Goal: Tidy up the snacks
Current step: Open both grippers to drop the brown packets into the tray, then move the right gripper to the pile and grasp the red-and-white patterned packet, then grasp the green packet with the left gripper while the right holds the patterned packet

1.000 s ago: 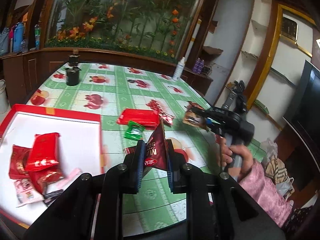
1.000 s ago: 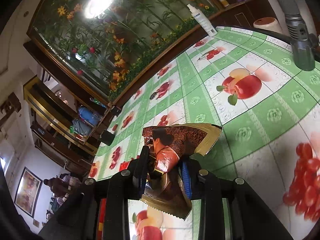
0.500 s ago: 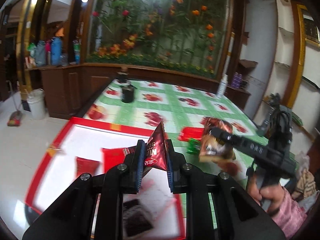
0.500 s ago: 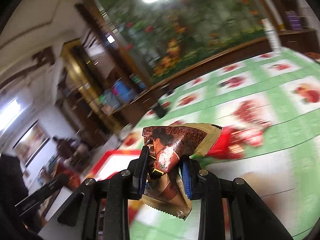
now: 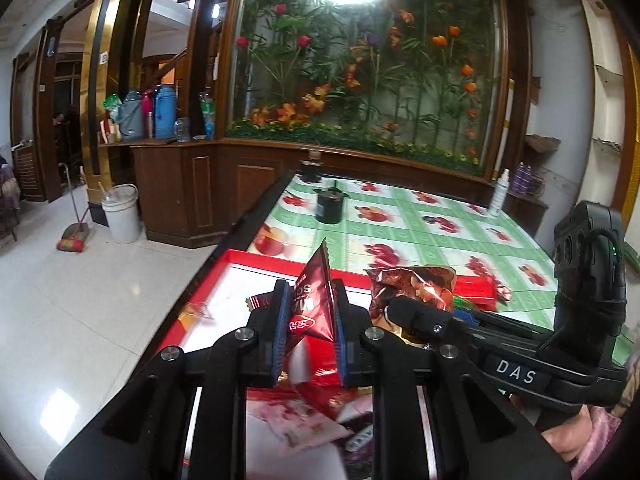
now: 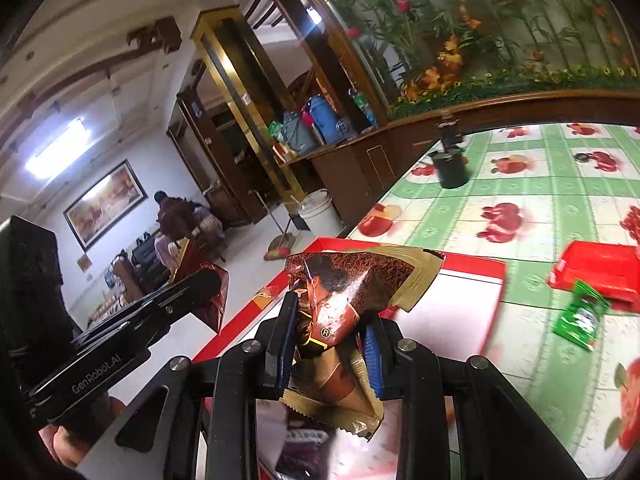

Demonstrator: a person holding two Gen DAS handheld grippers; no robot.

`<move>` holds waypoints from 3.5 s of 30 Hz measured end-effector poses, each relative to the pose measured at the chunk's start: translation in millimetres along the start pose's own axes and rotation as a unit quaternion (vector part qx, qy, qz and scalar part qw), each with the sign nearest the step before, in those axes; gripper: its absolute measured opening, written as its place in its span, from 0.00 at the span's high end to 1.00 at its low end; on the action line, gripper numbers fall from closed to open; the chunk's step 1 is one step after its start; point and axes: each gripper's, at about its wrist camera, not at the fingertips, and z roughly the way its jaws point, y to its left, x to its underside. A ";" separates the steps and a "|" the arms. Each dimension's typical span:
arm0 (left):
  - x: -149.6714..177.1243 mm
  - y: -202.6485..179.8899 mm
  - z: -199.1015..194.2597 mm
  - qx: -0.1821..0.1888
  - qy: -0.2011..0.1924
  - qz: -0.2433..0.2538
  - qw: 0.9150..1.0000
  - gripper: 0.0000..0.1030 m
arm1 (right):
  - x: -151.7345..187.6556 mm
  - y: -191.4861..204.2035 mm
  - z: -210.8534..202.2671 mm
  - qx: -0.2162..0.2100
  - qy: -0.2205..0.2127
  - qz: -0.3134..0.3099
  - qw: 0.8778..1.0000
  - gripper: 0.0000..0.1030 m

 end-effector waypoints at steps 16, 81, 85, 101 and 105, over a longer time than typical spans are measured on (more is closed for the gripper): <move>12.0 17.2 31.8 -0.024 0.030 0.004 0.999 0.84 | -0.9 25.3 54.7 0.055 0.047 -0.023 0.997 0.71; 19.1 -157.6 61.4 -0.006 0.106 0.167 0.980 0.19 | -37.4 -279.5 -112.1 0.176 -0.044 0.225 0.957 0.42; 28.2 -173.4 63.7 -0.001 0.117 0.191 0.974 0.19 | -39.6 -293.1 -107.9 0.193 -0.025 0.223 0.955 0.42; 24.2 -212.3 116.9 0.042 0.176 0.218 0.959 0.19 | -30.8 -307.7 -83.1 0.201 0.046 0.265 0.942 0.59; 25.7 -220.5 133.0 0.054 0.202 0.216 0.954 0.19 | -37.9 -301.9 -70.7 0.232 0.054 0.216 0.947 0.59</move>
